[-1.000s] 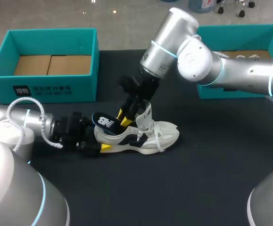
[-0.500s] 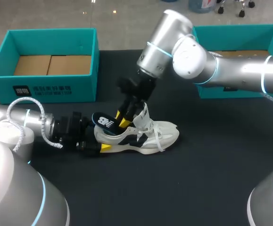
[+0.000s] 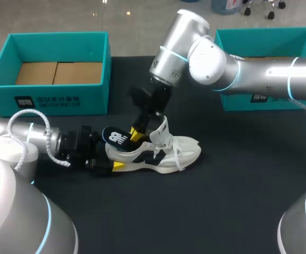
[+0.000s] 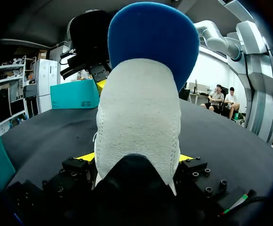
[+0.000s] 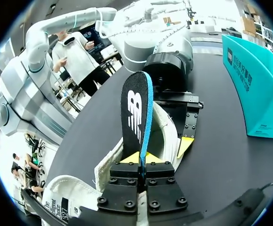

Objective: Take the shoe out of the shoebox, open the shoe tongue, remove and reinsert the insole, then place the shoe into the shoebox

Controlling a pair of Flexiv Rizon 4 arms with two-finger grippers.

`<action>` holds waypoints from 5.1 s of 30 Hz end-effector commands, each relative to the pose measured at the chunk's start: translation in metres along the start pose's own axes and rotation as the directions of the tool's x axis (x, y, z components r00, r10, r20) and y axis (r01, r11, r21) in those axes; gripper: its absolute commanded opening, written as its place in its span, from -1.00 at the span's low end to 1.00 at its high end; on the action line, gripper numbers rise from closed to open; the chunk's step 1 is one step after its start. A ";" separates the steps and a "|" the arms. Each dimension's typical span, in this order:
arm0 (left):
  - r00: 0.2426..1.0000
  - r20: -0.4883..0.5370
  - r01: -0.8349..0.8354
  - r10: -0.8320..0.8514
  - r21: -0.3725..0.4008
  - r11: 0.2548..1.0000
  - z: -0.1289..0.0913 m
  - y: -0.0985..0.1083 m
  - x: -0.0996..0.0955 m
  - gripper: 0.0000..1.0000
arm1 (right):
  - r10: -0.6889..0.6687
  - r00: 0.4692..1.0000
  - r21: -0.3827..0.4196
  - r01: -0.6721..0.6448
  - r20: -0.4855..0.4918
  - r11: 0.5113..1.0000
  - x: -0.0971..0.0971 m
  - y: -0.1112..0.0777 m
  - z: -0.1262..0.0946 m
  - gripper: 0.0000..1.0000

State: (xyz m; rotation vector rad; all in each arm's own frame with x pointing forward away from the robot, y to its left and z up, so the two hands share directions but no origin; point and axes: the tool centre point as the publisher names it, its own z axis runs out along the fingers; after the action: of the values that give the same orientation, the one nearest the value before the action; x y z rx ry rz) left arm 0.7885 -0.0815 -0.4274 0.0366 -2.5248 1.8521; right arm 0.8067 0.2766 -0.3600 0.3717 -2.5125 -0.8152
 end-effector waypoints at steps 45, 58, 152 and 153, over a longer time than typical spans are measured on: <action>1.000 0.004 -0.001 0.001 -0.001 1.000 0.001 0.003 0.000 -1.00 | -0.058 0.942 -0.411 0.198 0.329 0.890 0.021 0.105 -0.094 -1.00; 1.000 0.004 -0.001 0.001 -0.001 1.000 0.001 0.003 0.000 -1.00 | -0.058 0.942 -0.411 0.198 0.329 0.890 0.021 0.105 -0.094 -1.00; 1.000 0.004 -0.001 0.001 -0.001 1.000 0.001 0.003 0.000 -1.00 | 0.383 0.855 -0.553 -0.142 0.350 0.821 0.141 0.116 -0.225 -1.00; 1.000 0.004 -0.001 0.001 -0.001 1.000 0.001 0.003 0.000 -1.00 | 0.389 0.853 -0.557 -0.145 0.349 0.818 0.146 0.116 -0.223 -1.00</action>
State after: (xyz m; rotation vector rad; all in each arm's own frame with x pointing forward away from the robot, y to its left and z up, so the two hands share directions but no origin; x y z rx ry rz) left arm 0.7885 -0.0812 -0.4274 0.0366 -2.5254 1.8522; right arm 0.8047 0.2144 -0.0832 -0.3770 -2.4947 -1.5169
